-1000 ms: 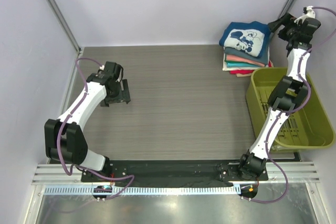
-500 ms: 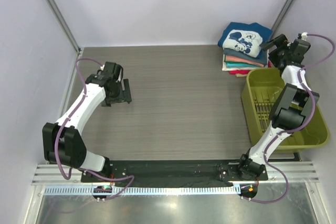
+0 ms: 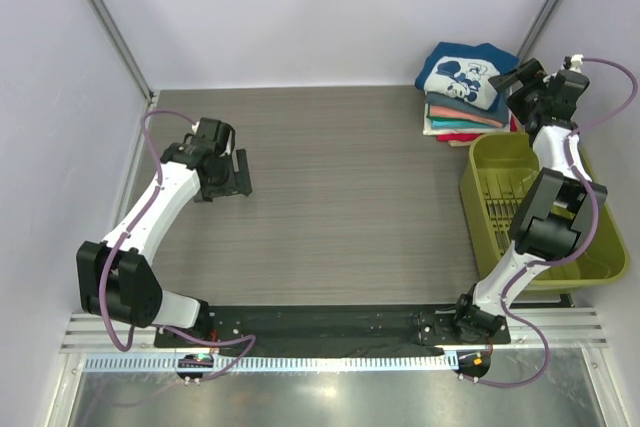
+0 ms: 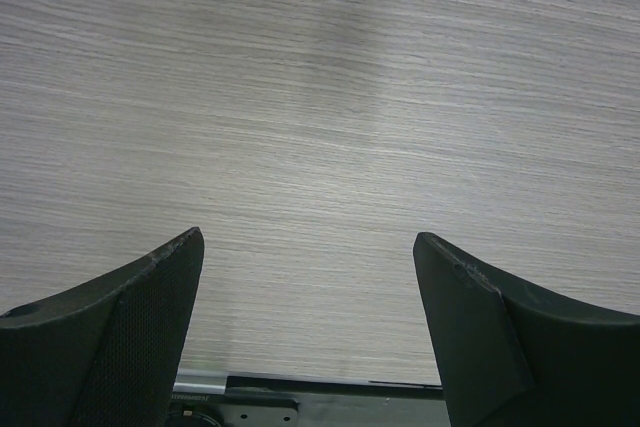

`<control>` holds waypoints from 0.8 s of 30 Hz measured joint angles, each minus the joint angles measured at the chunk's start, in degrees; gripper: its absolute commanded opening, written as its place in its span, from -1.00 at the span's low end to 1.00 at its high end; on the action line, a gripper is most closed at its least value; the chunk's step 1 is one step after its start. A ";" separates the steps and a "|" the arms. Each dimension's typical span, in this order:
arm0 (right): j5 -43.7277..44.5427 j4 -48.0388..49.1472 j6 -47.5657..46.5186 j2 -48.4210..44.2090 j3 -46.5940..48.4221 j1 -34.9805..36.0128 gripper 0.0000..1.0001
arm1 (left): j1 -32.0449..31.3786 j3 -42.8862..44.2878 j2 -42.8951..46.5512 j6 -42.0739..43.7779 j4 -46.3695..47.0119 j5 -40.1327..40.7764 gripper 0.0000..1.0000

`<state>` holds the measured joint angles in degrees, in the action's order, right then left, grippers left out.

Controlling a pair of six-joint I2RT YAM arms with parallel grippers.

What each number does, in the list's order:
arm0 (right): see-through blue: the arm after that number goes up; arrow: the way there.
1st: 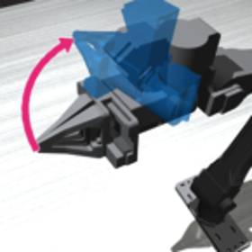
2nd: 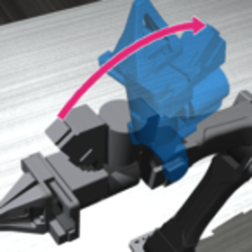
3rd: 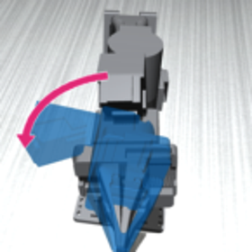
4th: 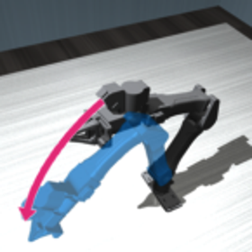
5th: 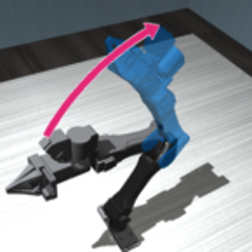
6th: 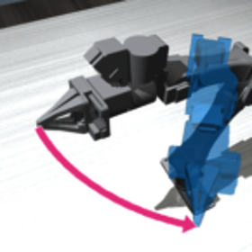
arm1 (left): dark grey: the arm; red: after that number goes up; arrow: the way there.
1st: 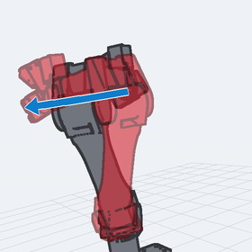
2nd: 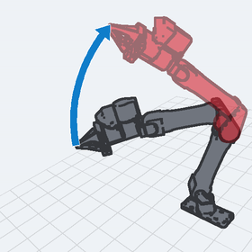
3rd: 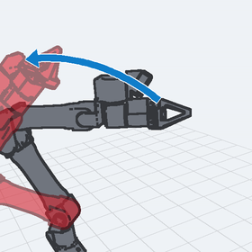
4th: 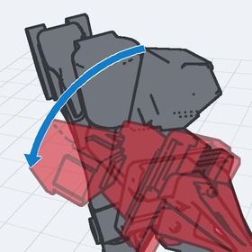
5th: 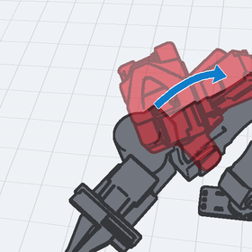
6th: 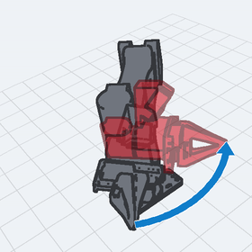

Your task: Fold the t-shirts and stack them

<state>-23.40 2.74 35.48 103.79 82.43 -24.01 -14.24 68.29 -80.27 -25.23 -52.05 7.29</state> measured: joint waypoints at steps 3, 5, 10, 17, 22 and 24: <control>-0.35 -0.76 0.02 0.87 1.95 0.70 0.80 | 0.00 0.00 0.00 0.02 -0.02 0.02 0.72; -0.79 -1.09 0.02 1.77 3.21 1.27 0.78 | 0.00 0.00 0.00 0.00 -0.02 0.02 0.72; -0.46 -3.89 -0.96 3.98 4.20 3.02 0.76 | 0.00 0.00 0.00 0.02 -0.02 0.04 0.72; 2.12 -9.49 -3.78 5.38 5.42 4.24 0.69 | 0.00 0.00 0.00 0.02 -0.02 0.04 0.72; 3.67 -11.17 -4.24 5.09 5.49 4.24 0.61 | 0.00 0.00 0.00 0.02 -0.02 0.04 0.72; 5.09 -12.57 -4.50 4.22 5.35 4.24 0.64 | 0.00 0.00 0.00 0.02 -0.02 0.04 0.72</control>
<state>-18.31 -9.82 30.98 108.01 87.79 -19.77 -14.24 68.29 -80.27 -25.21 -52.07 7.33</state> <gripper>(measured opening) 0.814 0.862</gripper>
